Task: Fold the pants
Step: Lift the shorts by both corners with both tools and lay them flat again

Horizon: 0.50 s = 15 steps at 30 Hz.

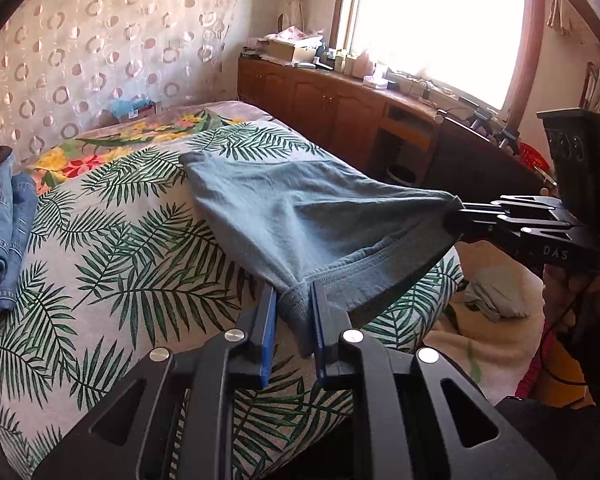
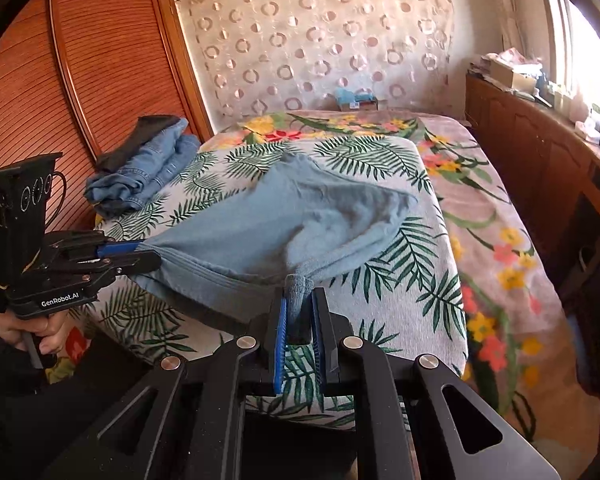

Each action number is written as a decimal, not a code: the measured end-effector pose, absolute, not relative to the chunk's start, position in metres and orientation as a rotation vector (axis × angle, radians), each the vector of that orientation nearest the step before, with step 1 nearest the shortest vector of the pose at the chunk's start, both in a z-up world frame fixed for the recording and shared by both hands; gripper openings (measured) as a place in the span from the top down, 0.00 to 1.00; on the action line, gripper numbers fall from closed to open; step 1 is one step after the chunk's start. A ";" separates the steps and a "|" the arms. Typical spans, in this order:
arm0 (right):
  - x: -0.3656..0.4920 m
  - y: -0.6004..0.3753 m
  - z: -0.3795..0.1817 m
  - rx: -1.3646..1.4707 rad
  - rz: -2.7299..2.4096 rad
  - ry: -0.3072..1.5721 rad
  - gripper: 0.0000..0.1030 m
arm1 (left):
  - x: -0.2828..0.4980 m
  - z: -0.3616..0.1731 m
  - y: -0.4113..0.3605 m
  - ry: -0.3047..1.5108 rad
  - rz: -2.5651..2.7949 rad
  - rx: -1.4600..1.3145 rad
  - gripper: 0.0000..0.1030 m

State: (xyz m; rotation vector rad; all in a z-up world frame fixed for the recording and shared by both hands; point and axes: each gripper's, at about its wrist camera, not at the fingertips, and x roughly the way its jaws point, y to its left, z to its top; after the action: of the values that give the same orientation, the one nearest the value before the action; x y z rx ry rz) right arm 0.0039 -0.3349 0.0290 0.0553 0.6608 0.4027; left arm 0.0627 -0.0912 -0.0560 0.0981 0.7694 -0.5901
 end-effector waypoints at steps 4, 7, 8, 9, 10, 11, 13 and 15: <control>0.003 -0.336 0.037 0.070 0.422 0.642 0.89 | 0.064 -0.046 -0.086 0.752 -0.586 0.070 0.85; 0.008 -0.332 0.054 0.051 0.438 0.606 0.89 | 0.070 -0.030 -0.081 0.731 -0.582 0.060 0.87; 0.009 -0.330 0.060 0.046 0.444 0.592 0.89 | 0.071 -0.024 -0.079 0.720 -0.578 0.061 0.87; 0.010 -0.328 0.066 0.038 0.448 0.577 0.89 | 0.072 -0.018 -0.079 0.708 -0.574 0.064 0.87; 0.011 -0.325 0.075 0.025 0.452 0.557 0.89 | 0.073 -0.009 -0.078 0.691 -0.571 0.068 0.88; 0.012 -0.323 0.081 0.014 0.454 0.542 0.89 | 0.074 0.000 -0.077 0.672 -0.567 0.075 0.88; 0.011 -0.320 0.093 0.002 0.458 0.510 0.90 | 0.074 0.016 -0.074 0.641 -0.563 0.084 0.89; 0.013 -0.317 0.107 -0.001 0.466 0.481 0.90 | 0.076 0.031 -0.071 0.610 -0.555 0.091 0.89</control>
State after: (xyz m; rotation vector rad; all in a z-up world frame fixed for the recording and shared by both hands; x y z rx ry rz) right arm 0.0129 -0.3170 0.1074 -0.0010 0.4815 0.4656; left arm 0.0758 -0.0713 0.0309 0.0913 0.6098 -0.5547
